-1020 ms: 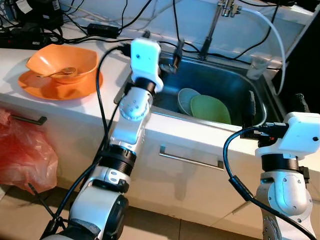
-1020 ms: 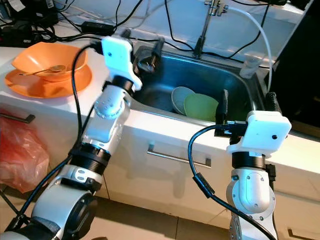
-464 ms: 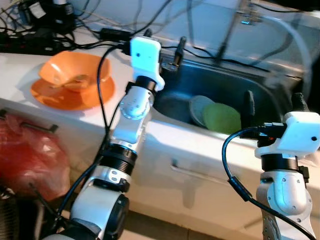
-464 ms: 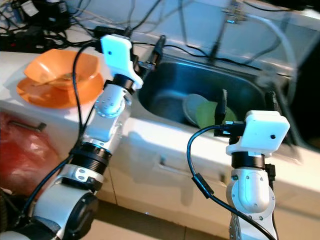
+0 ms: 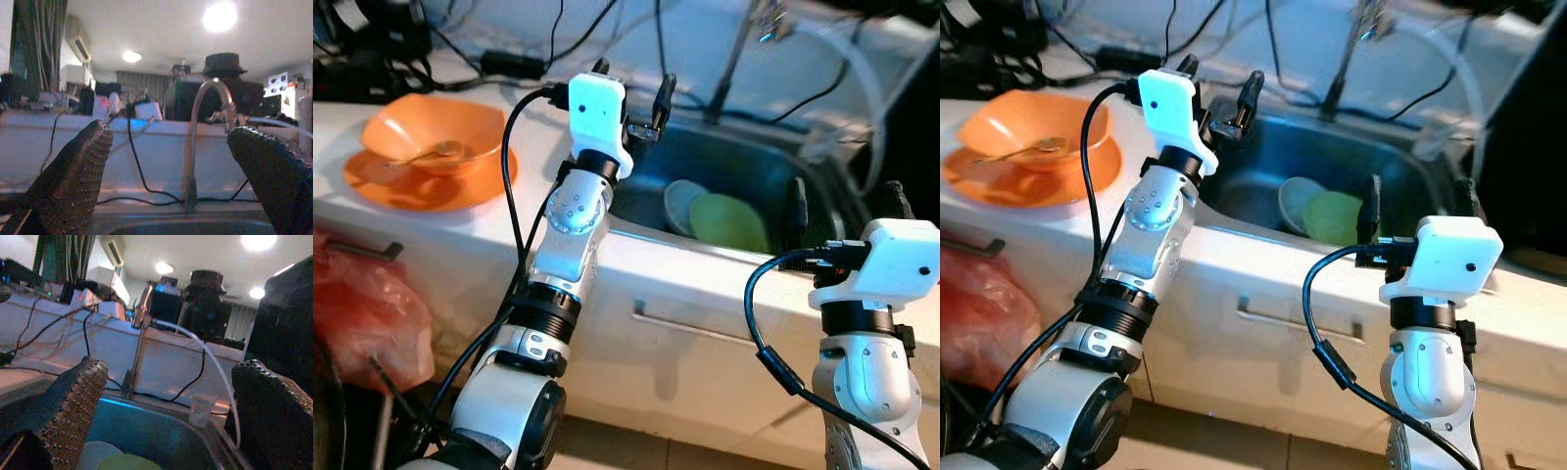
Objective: Kitchen organization
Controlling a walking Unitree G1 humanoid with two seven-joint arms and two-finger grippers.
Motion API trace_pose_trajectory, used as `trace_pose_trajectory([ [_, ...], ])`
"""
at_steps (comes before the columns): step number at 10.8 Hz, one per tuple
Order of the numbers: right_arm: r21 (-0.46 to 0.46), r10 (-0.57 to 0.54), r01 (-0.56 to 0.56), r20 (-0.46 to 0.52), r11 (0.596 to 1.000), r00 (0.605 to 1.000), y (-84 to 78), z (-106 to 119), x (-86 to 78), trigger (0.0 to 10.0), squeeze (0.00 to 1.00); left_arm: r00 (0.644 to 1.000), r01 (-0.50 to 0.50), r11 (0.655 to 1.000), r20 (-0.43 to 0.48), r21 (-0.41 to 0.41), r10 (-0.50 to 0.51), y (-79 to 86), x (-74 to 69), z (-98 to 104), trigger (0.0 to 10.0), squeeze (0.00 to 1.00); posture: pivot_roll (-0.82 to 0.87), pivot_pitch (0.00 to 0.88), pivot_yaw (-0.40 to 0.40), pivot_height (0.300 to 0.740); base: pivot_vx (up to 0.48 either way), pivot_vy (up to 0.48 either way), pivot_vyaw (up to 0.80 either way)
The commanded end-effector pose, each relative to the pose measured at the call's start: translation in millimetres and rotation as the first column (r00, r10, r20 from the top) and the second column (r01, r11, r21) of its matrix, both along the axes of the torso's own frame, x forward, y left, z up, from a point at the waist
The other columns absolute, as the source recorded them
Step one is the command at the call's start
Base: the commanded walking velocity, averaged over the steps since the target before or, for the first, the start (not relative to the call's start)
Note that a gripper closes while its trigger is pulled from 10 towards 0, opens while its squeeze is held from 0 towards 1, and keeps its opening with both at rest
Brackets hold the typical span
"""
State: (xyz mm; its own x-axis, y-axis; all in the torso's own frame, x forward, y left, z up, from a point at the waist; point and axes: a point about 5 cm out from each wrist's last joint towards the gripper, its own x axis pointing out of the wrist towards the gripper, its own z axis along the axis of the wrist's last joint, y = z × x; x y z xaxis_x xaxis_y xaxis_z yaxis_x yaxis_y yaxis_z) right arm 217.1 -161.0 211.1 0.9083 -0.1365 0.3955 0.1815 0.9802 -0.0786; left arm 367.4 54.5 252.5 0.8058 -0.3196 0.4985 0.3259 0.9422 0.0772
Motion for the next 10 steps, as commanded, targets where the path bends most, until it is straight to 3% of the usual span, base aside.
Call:
trace_pose_trajectory([
  [1, -0.012, -0.014, 0.014, -0.011, 1.000, 1.000, -2.5, -0.1, 0.3, 10.0, 0.00, 1.000, 0.028, 0.999, 0.002, 0.022, -0.028, -6.7, -0.8, 1.7, 10.0, 0.00, 0.10, 0.000, -0.115, 0.740, 0.368, 0.000, 0.00],
  [7, -0.011, -0.016, 0.016, -0.012, 1.000, 1.000, -2.6, -0.3, 0.3, 10.0, 0.00, 0.999, 0.035, 0.999, -0.008, 0.013, -0.035, -8.8, -2.3, 0.8, 10.0, 0.00, 0.09, 0.000, -0.117, 0.740, 0.319, 0.000, 0.00],
  [10, -0.011, -0.015, 0.015, -0.016, 1.000, 1.000, -2.1, -1.7, 0.3, 10.0, 0.00, 0.999, 0.040, 0.999, -0.010, -0.001, -0.040, -9.5, -4.3, -0.8, 10.0, 0.00, 0.10, 0.000, -0.116, 0.740, 0.000, 0.000, 0.00],
])
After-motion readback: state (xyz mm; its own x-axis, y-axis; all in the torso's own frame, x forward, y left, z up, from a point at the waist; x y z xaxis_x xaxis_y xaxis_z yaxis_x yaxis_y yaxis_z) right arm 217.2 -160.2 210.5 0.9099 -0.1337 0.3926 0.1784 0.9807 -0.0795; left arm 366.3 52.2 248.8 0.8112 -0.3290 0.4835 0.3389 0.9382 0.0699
